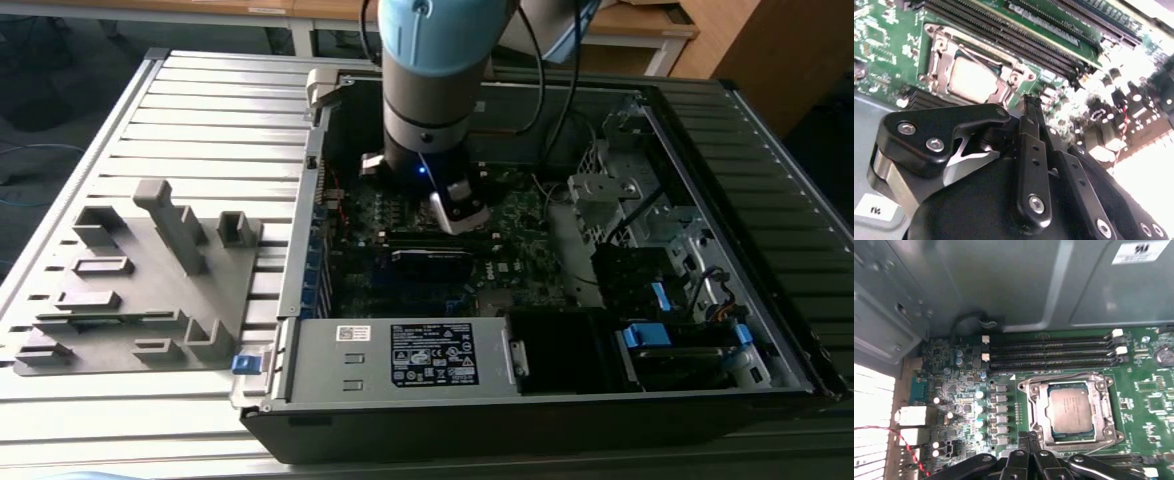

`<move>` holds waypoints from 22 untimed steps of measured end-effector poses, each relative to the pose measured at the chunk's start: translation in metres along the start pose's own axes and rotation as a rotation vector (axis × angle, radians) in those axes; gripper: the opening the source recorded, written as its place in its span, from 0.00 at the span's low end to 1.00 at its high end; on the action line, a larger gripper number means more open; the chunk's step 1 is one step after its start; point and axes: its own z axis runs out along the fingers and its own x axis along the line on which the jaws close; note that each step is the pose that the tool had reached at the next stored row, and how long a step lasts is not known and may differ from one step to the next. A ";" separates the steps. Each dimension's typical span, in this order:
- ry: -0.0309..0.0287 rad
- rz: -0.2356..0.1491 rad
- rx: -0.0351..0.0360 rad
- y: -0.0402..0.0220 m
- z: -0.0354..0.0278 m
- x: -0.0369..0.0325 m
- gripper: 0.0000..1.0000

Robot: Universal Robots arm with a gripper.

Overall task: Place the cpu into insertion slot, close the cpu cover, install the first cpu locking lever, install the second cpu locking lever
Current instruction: 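Install the second cpu locking lever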

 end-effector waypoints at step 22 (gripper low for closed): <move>-0.0096 0.003 0.1141 0.0084 -0.0209 -0.0131 0.11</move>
